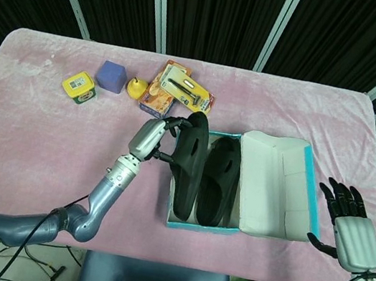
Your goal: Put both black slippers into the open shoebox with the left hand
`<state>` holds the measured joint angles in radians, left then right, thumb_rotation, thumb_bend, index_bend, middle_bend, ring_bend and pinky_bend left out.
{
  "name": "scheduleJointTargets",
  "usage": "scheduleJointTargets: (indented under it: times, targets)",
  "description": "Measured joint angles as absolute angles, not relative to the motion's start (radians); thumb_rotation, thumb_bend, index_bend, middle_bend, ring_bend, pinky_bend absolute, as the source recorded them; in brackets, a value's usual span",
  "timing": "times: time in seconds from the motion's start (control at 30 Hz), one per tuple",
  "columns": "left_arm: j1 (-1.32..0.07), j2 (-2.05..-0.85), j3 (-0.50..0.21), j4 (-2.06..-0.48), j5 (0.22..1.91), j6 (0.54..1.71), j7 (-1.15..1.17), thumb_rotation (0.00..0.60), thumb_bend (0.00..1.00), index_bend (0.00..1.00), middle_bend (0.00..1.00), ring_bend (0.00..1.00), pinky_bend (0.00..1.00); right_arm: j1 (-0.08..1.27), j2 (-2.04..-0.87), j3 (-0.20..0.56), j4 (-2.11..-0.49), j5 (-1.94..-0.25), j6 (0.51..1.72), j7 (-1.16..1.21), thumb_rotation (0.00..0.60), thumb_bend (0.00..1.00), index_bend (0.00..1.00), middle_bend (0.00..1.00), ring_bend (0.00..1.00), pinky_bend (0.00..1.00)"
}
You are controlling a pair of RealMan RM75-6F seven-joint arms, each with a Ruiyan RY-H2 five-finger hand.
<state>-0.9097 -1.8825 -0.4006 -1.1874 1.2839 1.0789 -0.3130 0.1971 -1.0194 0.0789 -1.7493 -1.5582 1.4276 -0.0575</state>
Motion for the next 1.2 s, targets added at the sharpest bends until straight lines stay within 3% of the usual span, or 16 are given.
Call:
scheduleJointTargets:
  times: [0.57, 1.2]
  targets:
    - [-0.957, -1.975, -0.348, -0.969, 1.317, 1.042, -0.311, 0.6, 0.0, 0.36, 0.48, 0.41, 0.47, 0.193, -1.013, 0.078, -1.756, -1.559, 1.429, -0.06, 0.6, 0.08, 0.0, 0.0, 0.0, 0.01]
    - [-1.013, -1.922, -0.323, -0.999, 1.238, 0.874, 0.006, 0.6, 0.0, 0.32, 0.47, 0.41, 0.36, 0.183, -1.006, 0.075, -1.765, -1.559, 1.437, -0.065, 0.6, 0.08, 0.0, 0.0, 0.0, 0.02]
